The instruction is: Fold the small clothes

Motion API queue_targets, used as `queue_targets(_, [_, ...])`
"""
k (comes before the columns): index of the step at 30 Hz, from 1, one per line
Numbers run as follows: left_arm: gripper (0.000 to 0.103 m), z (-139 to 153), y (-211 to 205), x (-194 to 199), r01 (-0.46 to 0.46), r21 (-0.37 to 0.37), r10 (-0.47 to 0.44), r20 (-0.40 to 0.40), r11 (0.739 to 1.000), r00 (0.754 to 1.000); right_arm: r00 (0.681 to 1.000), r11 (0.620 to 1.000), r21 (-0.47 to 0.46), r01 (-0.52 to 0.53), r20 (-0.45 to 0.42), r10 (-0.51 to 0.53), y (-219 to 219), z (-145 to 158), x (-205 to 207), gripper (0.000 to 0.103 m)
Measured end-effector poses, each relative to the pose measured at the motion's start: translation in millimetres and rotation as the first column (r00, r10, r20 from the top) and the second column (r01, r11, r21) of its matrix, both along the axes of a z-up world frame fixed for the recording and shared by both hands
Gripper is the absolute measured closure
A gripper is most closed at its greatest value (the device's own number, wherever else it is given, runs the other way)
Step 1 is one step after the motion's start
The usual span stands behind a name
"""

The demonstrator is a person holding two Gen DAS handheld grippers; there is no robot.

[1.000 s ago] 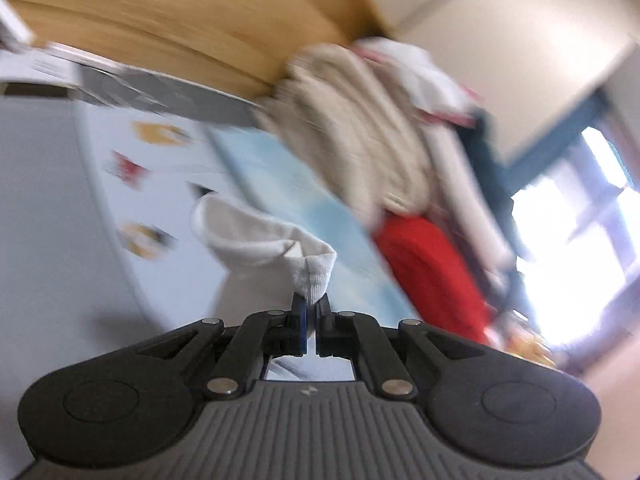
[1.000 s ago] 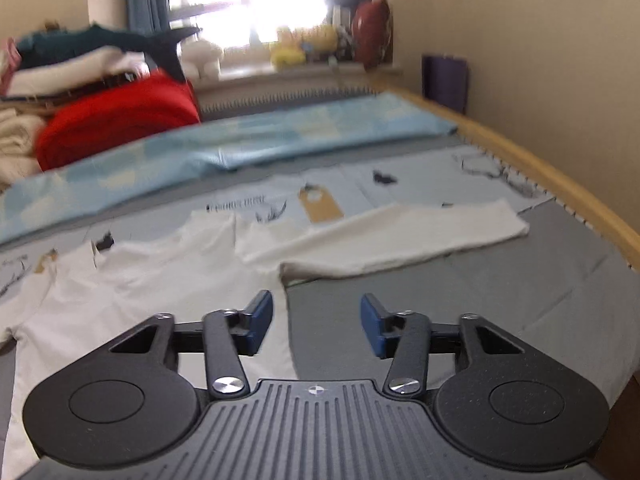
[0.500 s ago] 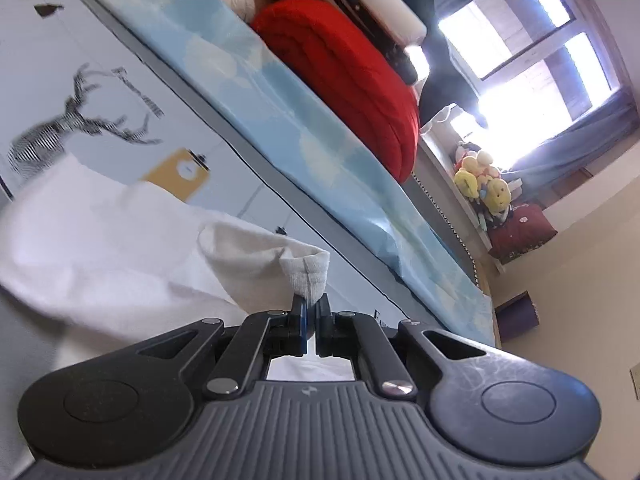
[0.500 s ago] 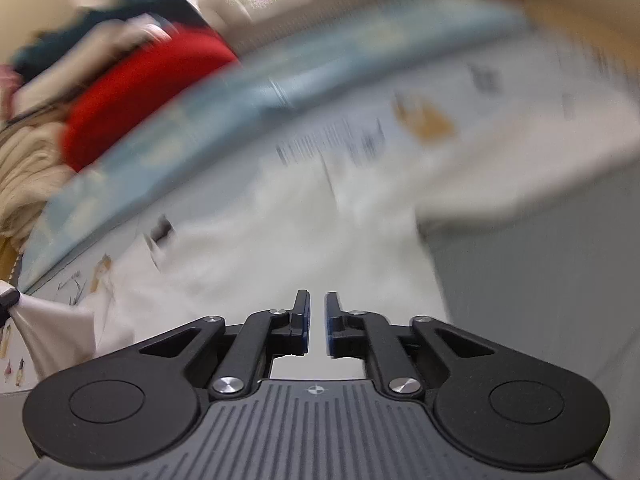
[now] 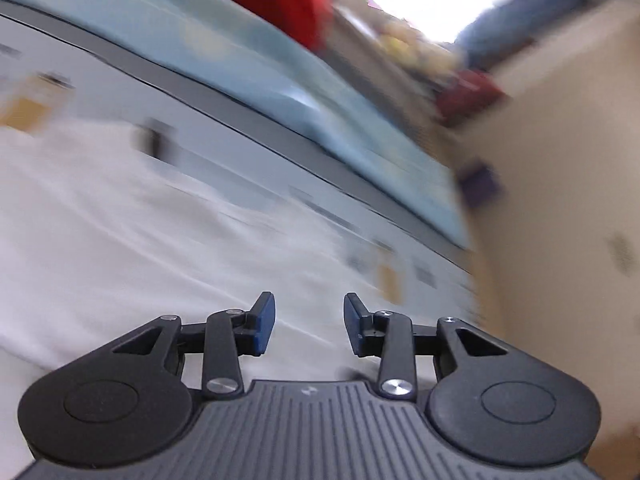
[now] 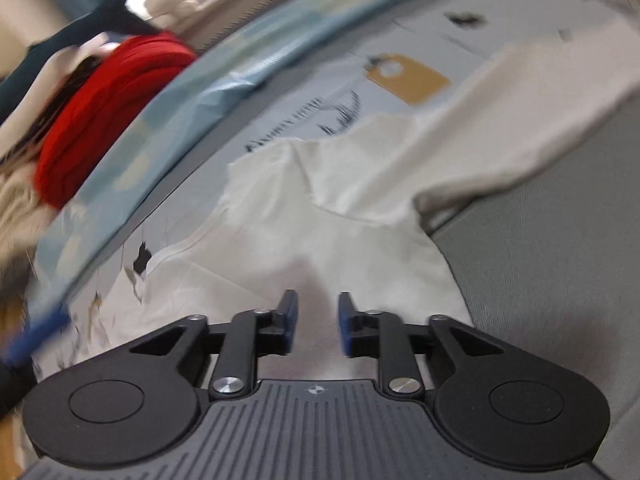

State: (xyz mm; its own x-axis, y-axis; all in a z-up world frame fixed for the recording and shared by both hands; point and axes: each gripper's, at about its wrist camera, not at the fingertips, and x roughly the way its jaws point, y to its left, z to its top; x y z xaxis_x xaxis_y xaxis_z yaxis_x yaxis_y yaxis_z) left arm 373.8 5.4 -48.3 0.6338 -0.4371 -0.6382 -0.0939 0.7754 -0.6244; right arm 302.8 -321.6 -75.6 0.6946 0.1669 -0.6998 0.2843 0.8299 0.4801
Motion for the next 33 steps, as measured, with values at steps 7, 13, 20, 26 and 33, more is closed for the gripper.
queue_targets(7, [0.062, -4.8, 92.1, 2.1, -0.351, 0.158, 0.366, -0.08, 0.923, 0.927, 0.993, 0.999, 0.022, 0.04, -0.114, -0.038, -2.4, -22.4, 19.3, 0.064])
queue_targets(13, [0.062, 8.7, 148.4, -13.0, -0.473, 0.252, 0.504, -0.072, 0.844, 0.861, 0.985, 0.976, -0.182, -0.115, -0.148, 0.089, 37.2, -27.1, 26.9, 0.08])
queue_targets(20, [0.062, 0.4, 172.7, -19.3, -0.499, 0.261, 0.538, -0.108, 0.827, 0.836, 0.981, 0.945, -0.265, -0.192, -0.028, 0.191, 60.0, -5.6, 27.8, 0.1])
queue_targets(26, [0.062, -10.4, 172.6, -19.7, -0.48, 0.261, 0.521, -0.118, 0.838, 0.845, 0.955, 0.873, -0.487, 0.034, 0.273, 0.115, 36.4, 46.1, 17.2, 0.1])
queue_targets(33, [0.062, -38.2, 155.3, -8.9, -0.384, 0.239, 0.429, -0.18, 0.892, 0.885, 0.993, 0.933, -0.353, 0.068, 0.114, -0.029, -20.0, 18.5, 40.0, 0.1])
